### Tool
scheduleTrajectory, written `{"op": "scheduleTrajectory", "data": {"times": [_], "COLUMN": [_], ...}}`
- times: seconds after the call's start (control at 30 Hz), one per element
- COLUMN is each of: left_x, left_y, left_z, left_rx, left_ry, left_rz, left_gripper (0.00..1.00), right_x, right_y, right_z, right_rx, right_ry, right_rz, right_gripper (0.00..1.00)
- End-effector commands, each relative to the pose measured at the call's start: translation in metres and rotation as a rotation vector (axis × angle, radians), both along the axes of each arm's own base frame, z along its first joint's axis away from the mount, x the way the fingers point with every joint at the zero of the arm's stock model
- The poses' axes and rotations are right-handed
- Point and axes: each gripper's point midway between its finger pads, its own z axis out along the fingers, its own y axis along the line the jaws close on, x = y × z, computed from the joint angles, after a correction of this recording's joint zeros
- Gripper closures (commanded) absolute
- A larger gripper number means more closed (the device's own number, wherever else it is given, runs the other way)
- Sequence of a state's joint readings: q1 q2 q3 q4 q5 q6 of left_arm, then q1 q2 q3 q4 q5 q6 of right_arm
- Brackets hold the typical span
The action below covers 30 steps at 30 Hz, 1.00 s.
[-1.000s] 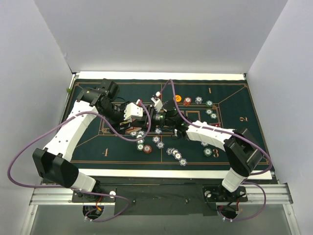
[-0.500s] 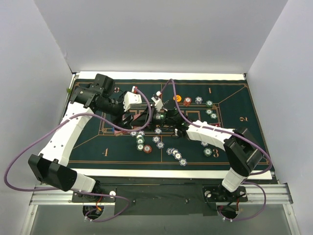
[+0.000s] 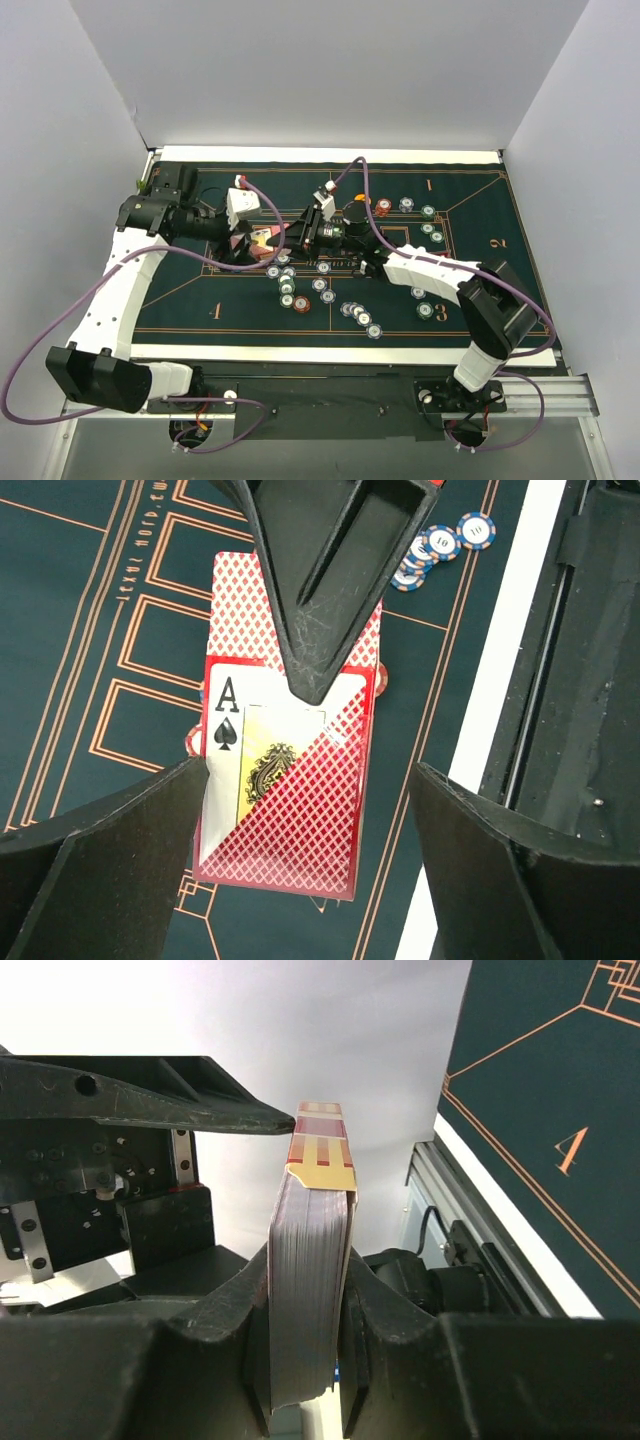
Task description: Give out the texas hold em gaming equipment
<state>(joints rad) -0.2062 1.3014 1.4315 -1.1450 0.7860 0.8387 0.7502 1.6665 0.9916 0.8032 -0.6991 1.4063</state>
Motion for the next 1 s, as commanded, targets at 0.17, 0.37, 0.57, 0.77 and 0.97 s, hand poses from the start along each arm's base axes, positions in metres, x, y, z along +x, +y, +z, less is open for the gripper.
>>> {"op": "scheduleTrajectory", "data": {"times": [0.17,0.37,0.57,0.77,0.97], "left_x": [0.009,-0.005,0.001,-0.009,-0.012], "left_y": [0.007,0.012,0.012,0.012,0.012], "left_z": [0.002,-0.014,0.003,0.015,0.020], "left_rx": [-0.020,0.015,-0.018,-0.029,-0.035], "left_ry": [-0.103,-0.075,-0.140,-0.175,-0.209], "left_rz": [-0.046,-0.081,-0.076,-0.095,-0.091], "left_gripper": [0.06,0.05,0.05,0.05,0.05], "right_x": [-0.016,-0.024,-0.030,-0.027,-0.026], "right_y": [0.008,0.015,0.023,0.025,0.026], "right_z": [0.084,0.087,0.071,0.056,0.050], "right_rx": [0.262,0.248,0.186,0.156,0.136], "right_ry": [-0.117,-0.125,-0.121,-0.097,-0.093], "right_rz": [0.085,0.115,0.133,0.123,0.120], "right_gripper": [1.00,1.00,1.00,1.00,1.00]}}
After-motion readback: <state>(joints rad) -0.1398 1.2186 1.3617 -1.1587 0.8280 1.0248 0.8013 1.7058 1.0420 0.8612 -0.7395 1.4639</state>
